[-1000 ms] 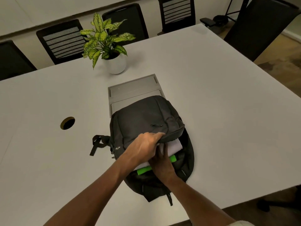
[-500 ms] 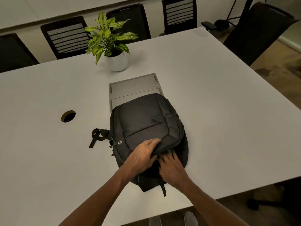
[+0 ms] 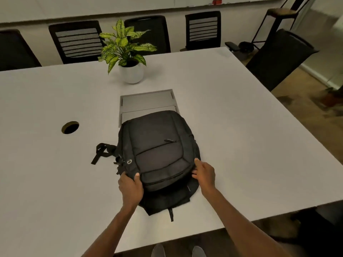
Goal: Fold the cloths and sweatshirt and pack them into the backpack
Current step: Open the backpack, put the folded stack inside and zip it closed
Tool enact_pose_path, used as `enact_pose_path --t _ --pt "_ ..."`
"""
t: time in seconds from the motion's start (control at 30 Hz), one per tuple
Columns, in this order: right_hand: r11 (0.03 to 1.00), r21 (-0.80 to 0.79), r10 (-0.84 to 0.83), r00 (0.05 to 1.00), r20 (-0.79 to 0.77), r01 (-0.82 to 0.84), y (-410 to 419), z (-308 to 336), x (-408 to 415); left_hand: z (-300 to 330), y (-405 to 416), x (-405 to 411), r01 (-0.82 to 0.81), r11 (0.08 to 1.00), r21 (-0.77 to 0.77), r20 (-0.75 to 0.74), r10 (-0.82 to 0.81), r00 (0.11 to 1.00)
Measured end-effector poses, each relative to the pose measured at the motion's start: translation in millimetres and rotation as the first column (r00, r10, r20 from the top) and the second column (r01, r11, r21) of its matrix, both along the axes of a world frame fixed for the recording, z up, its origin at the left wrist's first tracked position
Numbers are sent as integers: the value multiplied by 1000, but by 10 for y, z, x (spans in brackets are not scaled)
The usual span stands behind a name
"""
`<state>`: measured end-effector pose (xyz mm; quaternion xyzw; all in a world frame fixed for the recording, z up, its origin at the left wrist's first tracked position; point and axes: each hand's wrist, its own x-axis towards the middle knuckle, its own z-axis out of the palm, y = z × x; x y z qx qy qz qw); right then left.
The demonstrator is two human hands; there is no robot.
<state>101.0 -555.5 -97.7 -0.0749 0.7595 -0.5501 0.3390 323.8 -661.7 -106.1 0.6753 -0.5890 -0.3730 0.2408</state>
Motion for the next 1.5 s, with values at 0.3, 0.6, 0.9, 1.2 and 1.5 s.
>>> enact_pose_path --t 0.3,0.6,0.9,1.2,1.5 --pt "968 -102 -140 834 533 228 -53 -52 -63 81 36 132 -114 739 664 -571 600 560" --pt "971 -66 -124 717 686 231 -51 -130 -94 -47 90 226 -69 648 759 -573 714 402" --pt "968 244 -117 966 230 59 -157 -162 -122 -47 -17 234 -217 882 418 -197 321 926" --pt "678 609 733 317 -602 -412 -422 79 174 67 -181 -83 565 780 -270 384 -451 806" --pt "388 826 922 175 -346 -410 -523 -18 312 -114 -269 -86 780 626 23 589 -638 495"
